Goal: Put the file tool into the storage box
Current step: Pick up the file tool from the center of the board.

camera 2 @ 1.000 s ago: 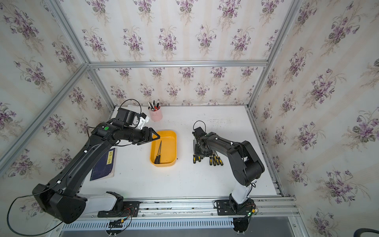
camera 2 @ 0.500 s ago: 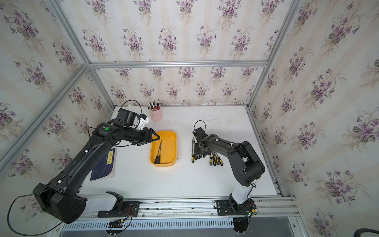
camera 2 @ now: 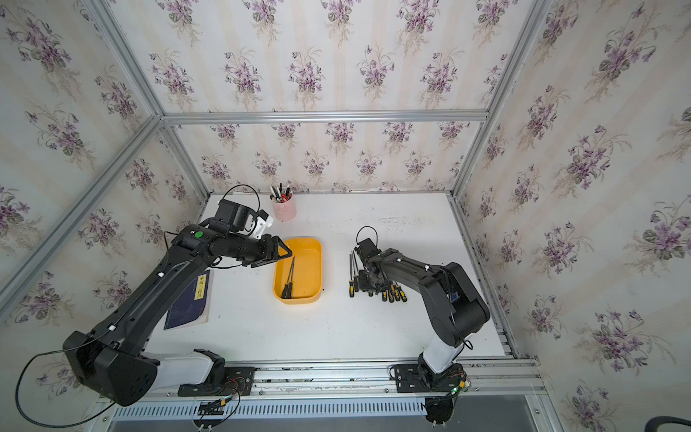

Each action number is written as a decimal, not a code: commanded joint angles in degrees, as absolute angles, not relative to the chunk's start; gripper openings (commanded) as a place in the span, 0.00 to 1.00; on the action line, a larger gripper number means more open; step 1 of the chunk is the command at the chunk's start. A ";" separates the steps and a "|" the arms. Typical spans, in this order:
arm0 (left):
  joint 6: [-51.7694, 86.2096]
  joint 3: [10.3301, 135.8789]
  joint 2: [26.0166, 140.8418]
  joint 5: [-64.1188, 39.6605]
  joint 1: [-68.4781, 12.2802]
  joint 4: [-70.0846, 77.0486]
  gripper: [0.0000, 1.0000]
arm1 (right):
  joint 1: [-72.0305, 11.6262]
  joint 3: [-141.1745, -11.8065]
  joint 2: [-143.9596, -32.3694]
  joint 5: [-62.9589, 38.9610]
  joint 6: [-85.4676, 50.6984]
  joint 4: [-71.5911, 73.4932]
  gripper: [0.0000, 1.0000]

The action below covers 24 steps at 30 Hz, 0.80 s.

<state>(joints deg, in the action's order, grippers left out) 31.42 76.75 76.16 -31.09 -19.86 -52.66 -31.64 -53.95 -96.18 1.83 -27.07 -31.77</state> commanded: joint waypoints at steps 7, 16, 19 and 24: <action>30.99 76.29 76.45 -31.44 -19.76 -50.92 0.65 | -31.64 -52.93 -96.41 0.53 -27.51 -33.18 0.35; 30.86 75.41 76.55 -31.71 -19.76 -50.44 0.65 | -31.64 -52.29 -95.33 -0.75 -27.29 -32.11 0.09; 31.16 76.15 76.94 -32.93 -19.75 -49.84 0.65 | -31.65 -52.55 -92.67 -0.97 -26.64 -33.77 0.03; 33.43 77.17 78.02 -37.95 -19.79 -46.44 0.65 | -31.64 -51.70 -82.12 -3.52 -25.63 -36.53 0.01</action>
<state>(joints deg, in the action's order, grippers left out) 31.92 76.64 77.67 -33.95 -19.79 -49.89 -31.70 -52.03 -85.93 -1.15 -26.55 -34.28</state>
